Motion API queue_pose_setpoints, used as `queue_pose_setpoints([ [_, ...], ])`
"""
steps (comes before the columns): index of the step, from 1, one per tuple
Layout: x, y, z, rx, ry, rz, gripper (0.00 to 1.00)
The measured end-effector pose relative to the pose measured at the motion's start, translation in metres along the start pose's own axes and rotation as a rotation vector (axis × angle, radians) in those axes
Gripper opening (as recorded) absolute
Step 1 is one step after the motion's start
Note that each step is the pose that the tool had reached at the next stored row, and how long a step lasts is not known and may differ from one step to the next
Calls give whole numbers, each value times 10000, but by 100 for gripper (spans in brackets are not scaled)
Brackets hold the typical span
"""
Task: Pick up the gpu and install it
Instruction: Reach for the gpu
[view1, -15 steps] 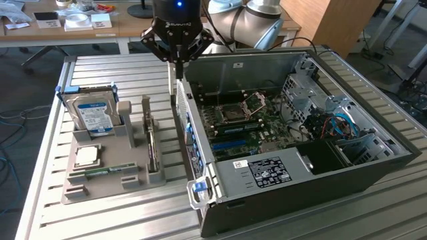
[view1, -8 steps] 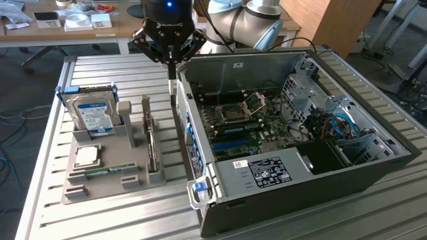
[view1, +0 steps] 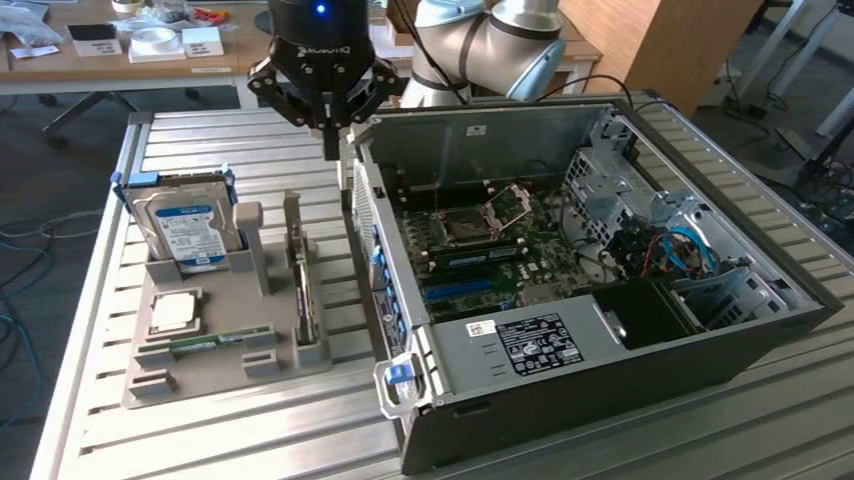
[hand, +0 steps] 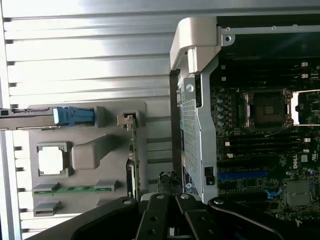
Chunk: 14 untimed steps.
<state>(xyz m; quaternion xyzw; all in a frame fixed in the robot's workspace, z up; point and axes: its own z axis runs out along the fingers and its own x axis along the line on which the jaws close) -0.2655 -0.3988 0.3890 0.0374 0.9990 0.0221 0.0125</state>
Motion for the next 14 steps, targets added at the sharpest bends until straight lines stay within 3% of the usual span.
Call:
queue_pose_setpoints([
  [14,211,-16,3,0,-1,0,11],
])
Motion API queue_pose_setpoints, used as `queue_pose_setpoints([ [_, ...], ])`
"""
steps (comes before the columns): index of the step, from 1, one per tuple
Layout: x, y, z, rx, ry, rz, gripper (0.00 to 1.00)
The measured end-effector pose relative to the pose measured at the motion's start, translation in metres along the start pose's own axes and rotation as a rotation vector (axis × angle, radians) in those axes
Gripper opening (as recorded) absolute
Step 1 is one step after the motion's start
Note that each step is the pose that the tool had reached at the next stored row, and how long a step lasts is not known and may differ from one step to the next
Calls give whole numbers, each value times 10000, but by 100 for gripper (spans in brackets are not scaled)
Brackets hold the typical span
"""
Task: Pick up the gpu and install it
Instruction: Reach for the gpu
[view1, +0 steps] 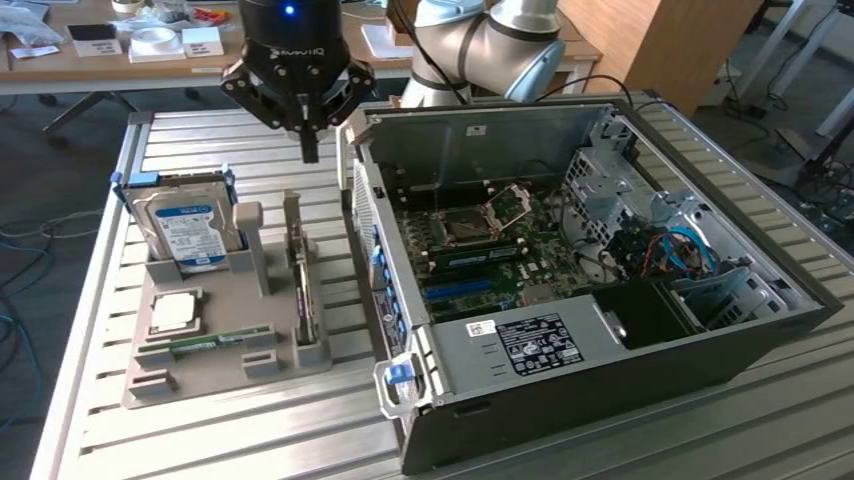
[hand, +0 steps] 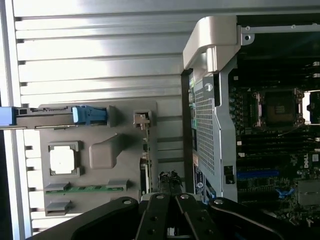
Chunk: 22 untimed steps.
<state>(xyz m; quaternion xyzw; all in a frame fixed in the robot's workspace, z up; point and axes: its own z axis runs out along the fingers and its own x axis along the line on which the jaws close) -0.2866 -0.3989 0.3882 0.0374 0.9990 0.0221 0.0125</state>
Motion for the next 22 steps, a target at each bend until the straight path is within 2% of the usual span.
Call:
queue_pose_setpoints([
  [11,108,-8,4,0,0,1,11],
  [22,111,-8,4,0,0,1,11],
])
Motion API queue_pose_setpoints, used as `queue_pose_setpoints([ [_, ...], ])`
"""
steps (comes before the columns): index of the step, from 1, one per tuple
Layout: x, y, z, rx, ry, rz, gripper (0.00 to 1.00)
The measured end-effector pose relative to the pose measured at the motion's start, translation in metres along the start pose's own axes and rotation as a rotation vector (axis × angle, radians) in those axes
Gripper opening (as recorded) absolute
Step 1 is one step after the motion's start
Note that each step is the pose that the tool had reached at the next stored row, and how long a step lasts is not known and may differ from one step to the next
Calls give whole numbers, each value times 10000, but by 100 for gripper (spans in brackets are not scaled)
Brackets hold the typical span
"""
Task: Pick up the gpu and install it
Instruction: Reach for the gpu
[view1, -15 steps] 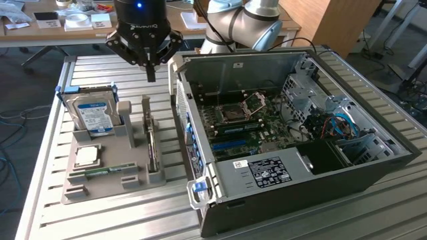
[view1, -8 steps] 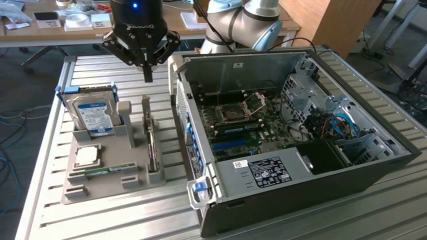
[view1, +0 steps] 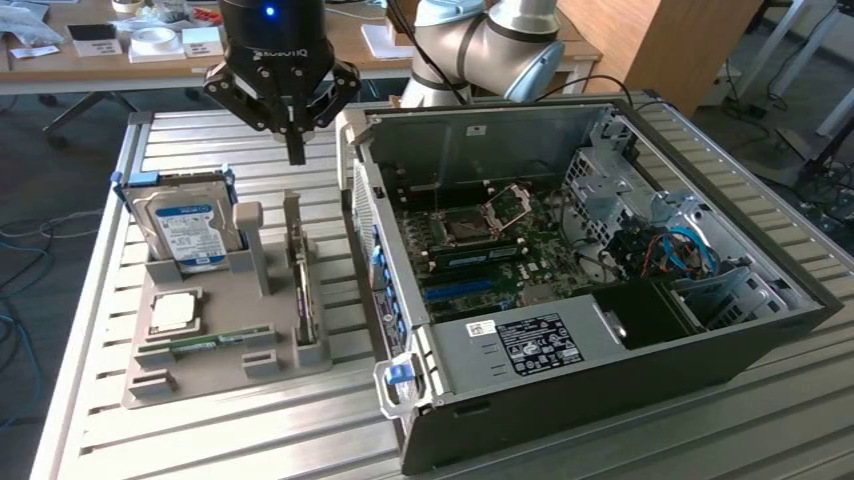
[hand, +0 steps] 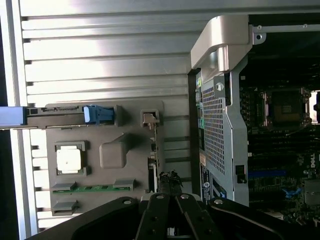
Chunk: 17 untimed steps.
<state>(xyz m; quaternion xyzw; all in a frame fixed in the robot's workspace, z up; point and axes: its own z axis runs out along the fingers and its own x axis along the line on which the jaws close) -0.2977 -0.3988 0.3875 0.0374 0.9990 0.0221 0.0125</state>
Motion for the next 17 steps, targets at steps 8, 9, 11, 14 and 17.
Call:
queue_pose_setpoints([
  [8,22,-96,-5,0,2,0,11],
  [9,21,-124,-6,0,1,0,11],
  [11,21,-172,-8,-1,0,-1,11],
  [14,23,-223,-10,0,0,-1,11],
  [17,31,-229,-10,1,0,1,11],
])
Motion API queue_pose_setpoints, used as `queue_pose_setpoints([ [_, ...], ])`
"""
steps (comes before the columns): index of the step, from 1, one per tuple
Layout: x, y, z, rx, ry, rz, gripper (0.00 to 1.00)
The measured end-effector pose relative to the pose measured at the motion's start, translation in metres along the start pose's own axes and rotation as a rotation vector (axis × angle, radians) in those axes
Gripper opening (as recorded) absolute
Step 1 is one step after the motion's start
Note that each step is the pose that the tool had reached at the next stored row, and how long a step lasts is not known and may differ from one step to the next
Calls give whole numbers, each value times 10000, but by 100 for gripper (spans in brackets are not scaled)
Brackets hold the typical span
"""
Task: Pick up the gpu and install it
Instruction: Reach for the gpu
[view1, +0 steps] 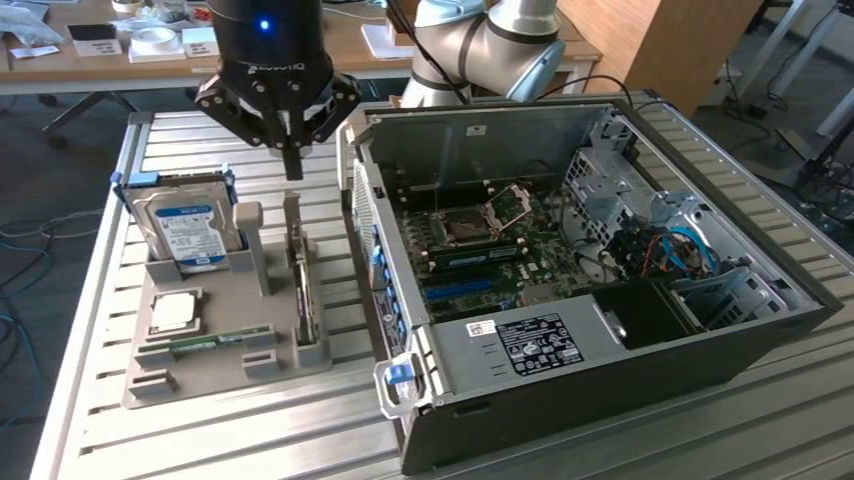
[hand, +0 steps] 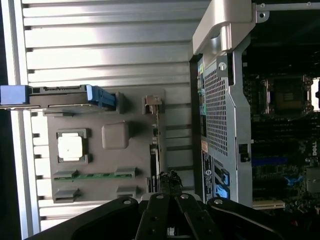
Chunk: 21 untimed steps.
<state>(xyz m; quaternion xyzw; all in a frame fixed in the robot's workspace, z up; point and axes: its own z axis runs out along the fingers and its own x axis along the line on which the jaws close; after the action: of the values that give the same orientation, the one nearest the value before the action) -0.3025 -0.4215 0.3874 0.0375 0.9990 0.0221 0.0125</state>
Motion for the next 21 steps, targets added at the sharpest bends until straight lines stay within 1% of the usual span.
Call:
queue_pose_setpoints([
  [10,72,-38,4,-1,0,-1,11],
  [17,87,-90,8,0,0,-1,11],
  [21,87,-91,9,0,1,0,11],
])
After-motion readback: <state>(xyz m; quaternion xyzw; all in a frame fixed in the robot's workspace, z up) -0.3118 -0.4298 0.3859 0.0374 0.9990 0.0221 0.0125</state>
